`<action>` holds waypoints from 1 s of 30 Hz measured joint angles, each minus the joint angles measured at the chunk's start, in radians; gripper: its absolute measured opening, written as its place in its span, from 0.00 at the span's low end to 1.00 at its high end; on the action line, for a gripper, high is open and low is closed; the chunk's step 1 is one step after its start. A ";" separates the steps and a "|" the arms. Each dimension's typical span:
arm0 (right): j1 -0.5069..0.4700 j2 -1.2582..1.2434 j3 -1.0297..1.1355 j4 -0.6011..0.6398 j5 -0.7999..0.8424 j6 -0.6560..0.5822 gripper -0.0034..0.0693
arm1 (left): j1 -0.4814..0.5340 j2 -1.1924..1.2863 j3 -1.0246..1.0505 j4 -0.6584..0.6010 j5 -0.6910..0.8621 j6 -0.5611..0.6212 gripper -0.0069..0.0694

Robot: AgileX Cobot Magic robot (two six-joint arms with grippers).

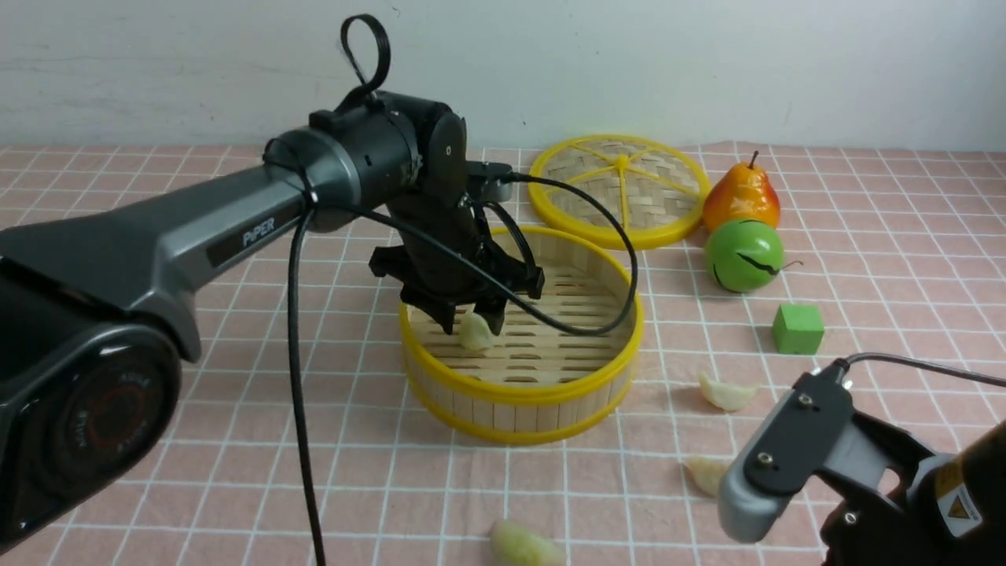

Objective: Put the dumplings into the steamer on the table with the pink tablecloth.
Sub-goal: 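Place the dumpling into the bamboo steamer basket with the left gripper, then reach for and grasp a dumpling on the table with the left gripper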

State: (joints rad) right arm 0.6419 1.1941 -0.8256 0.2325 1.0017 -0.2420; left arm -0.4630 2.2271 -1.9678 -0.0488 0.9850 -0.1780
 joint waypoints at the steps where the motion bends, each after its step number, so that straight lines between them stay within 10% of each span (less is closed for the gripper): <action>1: 0.000 0.001 -0.009 -0.011 -0.001 0.000 0.09 | 0.000 -0.016 -0.028 0.015 0.031 -0.004 0.75; 10: 0.000 0.002 -0.178 -0.081 -0.029 0.000 0.20 | 0.000 -0.246 -0.064 0.023 0.205 0.056 0.82; 20: 0.000 -0.102 -0.288 -0.109 0.122 0.034 0.37 | -0.137 -0.436 0.355 -0.133 0.187 0.762 0.72; 30: 0.000 -0.219 -0.288 -0.117 0.153 0.075 0.38 | -0.209 -0.421 0.696 -0.143 -0.161 0.972 0.72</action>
State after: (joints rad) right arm 0.6419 0.9751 -1.1141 0.1151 1.1551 -0.1672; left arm -0.6725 1.8056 -1.2718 -0.1913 0.8245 0.7945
